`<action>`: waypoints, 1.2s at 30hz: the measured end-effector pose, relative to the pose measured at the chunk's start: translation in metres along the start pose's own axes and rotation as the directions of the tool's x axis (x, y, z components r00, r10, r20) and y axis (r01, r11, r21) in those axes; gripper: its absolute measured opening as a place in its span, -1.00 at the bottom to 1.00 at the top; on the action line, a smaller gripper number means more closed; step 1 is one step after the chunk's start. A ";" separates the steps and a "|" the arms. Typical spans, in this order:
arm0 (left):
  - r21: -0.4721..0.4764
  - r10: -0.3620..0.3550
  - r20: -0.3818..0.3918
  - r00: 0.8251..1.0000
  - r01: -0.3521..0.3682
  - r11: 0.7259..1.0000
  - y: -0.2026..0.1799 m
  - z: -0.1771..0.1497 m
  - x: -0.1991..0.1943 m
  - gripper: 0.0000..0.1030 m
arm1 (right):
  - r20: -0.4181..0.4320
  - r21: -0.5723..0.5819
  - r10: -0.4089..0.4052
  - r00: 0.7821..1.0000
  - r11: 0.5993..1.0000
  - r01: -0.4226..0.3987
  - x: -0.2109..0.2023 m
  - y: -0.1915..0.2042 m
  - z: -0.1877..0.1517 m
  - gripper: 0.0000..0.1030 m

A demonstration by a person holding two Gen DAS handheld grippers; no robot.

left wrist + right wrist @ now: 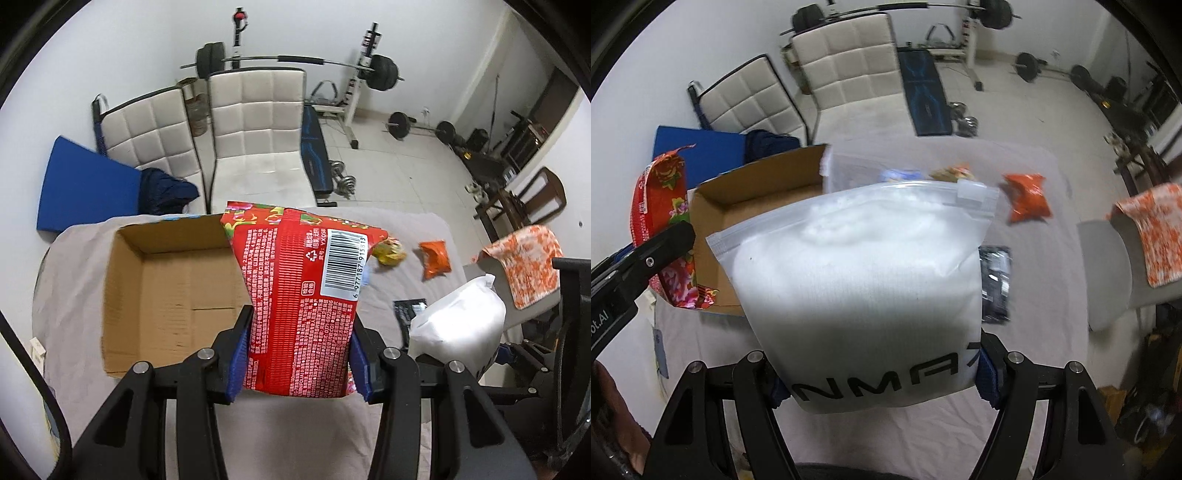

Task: Organize snacks
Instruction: 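Carry the white bag and red pack over the cardboard box with both tools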

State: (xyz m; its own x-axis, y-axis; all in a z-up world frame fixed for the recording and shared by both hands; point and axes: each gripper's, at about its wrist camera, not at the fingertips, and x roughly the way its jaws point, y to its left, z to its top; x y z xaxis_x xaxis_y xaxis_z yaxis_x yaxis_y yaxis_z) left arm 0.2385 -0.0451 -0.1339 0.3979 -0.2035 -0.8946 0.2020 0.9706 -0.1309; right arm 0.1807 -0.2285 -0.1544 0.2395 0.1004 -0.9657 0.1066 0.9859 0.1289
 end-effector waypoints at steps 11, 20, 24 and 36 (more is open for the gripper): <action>-0.101 -0.010 -0.140 0.990 -0.005 0.995 0.110 0.023 0.057 -0.16 | -0.138 -0.043 0.062 0.989 0.997 -0.069 0.094 0.106 0.057 0.52; -0.224 -0.135 -0.312 0.941 0.065 0.972 0.178 0.035 0.156 -0.16 | -0.262 -0.016 0.011 0.965 1.000 -0.016 0.201 0.145 0.101 0.52; -0.248 -0.165 -0.357 0.919 0.077 0.966 0.194 0.040 0.190 -0.16 | -0.287 0.000 0.002 0.958 1.000 -0.002 0.231 0.158 0.115 0.52; -0.207 -0.191 -0.470 0.862 0.103 0.973 0.197 0.044 0.259 -0.15 | -0.320 0.033 -0.079 0.944 0.995 0.094 0.301 0.179 0.134 0.53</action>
State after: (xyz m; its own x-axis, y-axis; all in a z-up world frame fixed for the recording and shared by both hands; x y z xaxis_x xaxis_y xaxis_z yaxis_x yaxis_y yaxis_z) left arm 0.4208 0.0878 -0.3721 -0.1161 -0.3006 -0.9467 0.0520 0.9500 -0.3080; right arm 0.4014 -0.0393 -0.3918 -0.0915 0.0603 -0.9940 0.1603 0.9860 0.0450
